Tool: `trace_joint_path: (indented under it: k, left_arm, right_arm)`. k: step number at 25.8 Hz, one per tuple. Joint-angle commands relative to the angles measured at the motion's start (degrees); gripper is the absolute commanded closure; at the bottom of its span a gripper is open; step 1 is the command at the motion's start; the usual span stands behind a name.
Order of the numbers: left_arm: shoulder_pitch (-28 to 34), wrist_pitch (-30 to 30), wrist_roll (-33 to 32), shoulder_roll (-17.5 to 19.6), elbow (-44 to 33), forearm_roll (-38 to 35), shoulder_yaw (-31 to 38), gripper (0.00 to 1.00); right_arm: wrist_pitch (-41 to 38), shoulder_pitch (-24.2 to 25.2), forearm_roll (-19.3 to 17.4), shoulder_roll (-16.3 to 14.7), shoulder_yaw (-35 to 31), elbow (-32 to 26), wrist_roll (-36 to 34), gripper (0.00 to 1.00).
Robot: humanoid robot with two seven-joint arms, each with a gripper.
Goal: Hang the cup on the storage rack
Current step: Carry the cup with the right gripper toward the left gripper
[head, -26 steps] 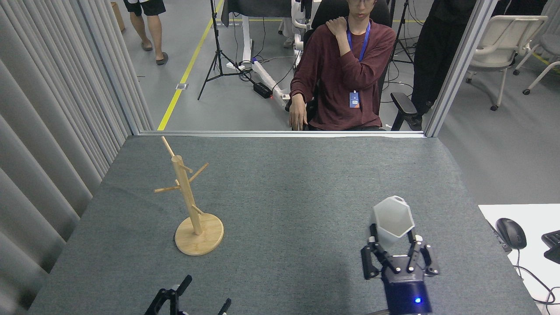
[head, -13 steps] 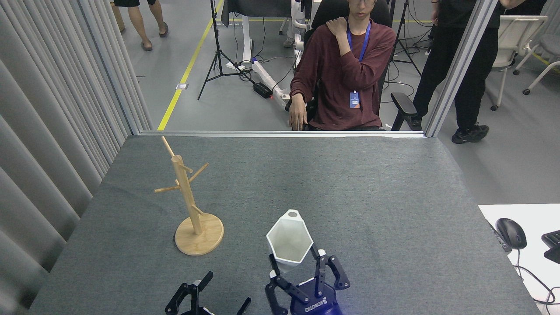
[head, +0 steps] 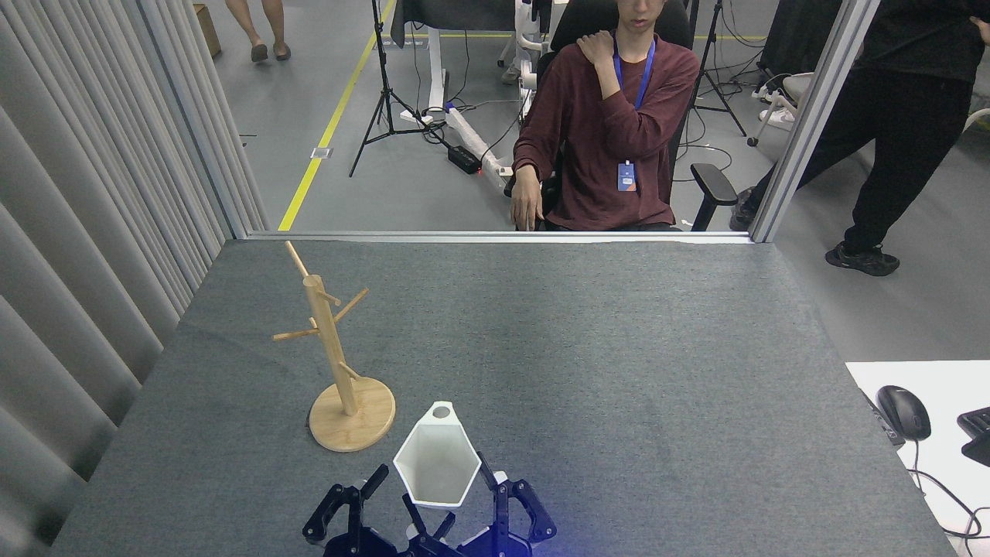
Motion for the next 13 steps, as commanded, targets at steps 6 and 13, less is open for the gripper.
trace_joint_path:
  k: [6,13]
  left_arm:
    - [-0.62,-0.61,0.2,-1.17,-0.58,-0.05,-0.43,0.0]
    - [0.0,-2.28,0.38,-1.08,-0.84,0.03,-0.43,0.0]
  right_arm:
    - [0.38,0.9,0.14,-0.24,0.88,0.68,-0.97,0.44]
    - [0.38,0.9,0.14,-0.07,0.88,1.12,-0.97,0.44]
